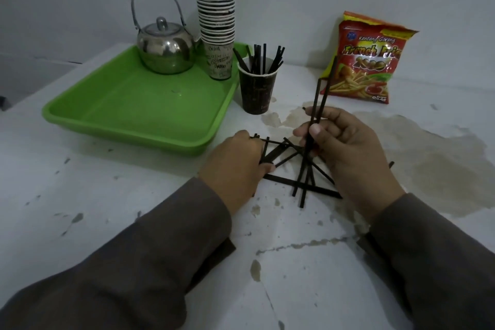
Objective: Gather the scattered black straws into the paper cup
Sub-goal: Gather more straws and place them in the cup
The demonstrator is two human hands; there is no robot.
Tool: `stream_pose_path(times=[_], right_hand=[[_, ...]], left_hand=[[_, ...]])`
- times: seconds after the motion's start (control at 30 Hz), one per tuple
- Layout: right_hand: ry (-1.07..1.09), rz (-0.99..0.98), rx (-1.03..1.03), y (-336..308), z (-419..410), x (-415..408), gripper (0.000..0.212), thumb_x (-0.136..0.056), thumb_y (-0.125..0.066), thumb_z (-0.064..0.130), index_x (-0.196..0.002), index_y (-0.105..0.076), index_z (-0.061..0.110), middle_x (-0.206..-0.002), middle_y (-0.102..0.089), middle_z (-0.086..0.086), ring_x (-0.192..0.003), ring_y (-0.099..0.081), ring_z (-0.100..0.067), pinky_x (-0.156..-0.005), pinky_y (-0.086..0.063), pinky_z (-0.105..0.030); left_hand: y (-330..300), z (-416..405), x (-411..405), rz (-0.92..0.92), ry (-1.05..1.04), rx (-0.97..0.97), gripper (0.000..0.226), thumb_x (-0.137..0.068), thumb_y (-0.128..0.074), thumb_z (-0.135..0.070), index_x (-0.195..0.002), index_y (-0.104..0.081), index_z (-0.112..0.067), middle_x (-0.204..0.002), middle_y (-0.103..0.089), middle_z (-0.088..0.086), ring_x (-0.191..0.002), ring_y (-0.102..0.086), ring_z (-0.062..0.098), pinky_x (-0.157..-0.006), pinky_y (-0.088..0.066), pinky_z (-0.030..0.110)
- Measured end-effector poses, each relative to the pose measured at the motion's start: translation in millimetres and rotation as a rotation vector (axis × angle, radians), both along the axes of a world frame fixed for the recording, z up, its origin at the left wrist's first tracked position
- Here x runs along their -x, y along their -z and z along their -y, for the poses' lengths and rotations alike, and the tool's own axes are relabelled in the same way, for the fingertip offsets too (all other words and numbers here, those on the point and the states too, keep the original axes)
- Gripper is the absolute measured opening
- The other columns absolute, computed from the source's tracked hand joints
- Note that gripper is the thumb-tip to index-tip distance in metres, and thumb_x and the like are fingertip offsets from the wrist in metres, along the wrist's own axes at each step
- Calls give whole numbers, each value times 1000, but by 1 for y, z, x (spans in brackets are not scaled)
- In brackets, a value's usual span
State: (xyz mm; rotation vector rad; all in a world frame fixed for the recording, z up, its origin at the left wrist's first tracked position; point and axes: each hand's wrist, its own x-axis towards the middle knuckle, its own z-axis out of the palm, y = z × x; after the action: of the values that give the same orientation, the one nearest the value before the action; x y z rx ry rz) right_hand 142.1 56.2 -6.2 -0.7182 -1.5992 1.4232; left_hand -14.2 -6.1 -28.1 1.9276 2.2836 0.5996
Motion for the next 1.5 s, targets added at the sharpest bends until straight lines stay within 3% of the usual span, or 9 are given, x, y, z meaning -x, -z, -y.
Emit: stream_pose_path(times=[0.1,0.47,0.6,0.87,1.03,1.17,1.33,1.5], right_hand=[[1,-17,18,4,0,2,20,-90,-49,6,-98,-61,19,-78,-73,2,-74,-66,-12,-60,-51,-20],[38,-70,78,6,0,3,16,-92,-46,5,-92,-59,15,-74,-73,-5,-78,-66,-22,-61,-51,-25],[75,-69,90,6,-2,1,15,-92,-48,7,-92,-60,15,-78,-74,-7,-80,-67,-23,-66,-52,-30],[124,-83,84,5,-3,2,17,-90,-50,5,-91,-63,15,-83,-73,-5,-82,-68,-22,-70,-55,-26],[135,-115,103,3,-3,2,15,-91,-49,8,-94,-64,12,-80,-70,-4,-79,-67,-18,-68,-54,-23],[129,-124,90,2,-2,2,13,-90,-51,7,-94,-63,11,-76,-71,-3,-77,-67,-19,-69,-56,-24],[116,-133,68,0,-3,0,13,-89,-53,5,-96,-60,15,-72,-73,0,-78,-69,-16,-67,-56,-24],[111,-163,71,-2,-4,0,13,-88,-53,3,-92,-60,14,-72,-73,-1,-75,-68,-16,-66,-56,-26]], left_hand=[[-1,1,-1,36,4,14,28,-82,-63,-34,-96,-63,-10,-98,-54,7,-84,-55,23,-72,-47,33],[-6,4,-5,118,95,-46,9,-79,-60,-9,-86,-66,-12,-89,-62,8,-76,-52,16,-71,-47,29],[-7,3,-4,124,91,-15,11,-80,-65,-14,-89,-68,-17,-93,-63,4,-72,-45,8,-67,-37,19],[-14,6,-1,202,56,65,14,-74,-72,-13,-88,-71,-17,-85,-71,3,-73,-59,13,-72,-49,23],[-19,7,3,215,55,98,21,-74,-72,-14,-94,-71,-18,-86,-70,3,-74,-61,13,-67,-45,18],[-25,8,9,321,87,144,26,-69,-77,-14,-95,-72,-19,-72,-66,-5,-58,-54,-1,-52,-38,-1],[-34,11,16,482,132,188,25,-70,-77,-12,-94,-73,-16,-66,-64,-11,-54,-56,-7,-51,-40,0],[-39,14,15,615,134,183,18,-73,-74,-11,-90,-73,-16,-70,-68,1,-56,-58,-1,-54,-44,2]])
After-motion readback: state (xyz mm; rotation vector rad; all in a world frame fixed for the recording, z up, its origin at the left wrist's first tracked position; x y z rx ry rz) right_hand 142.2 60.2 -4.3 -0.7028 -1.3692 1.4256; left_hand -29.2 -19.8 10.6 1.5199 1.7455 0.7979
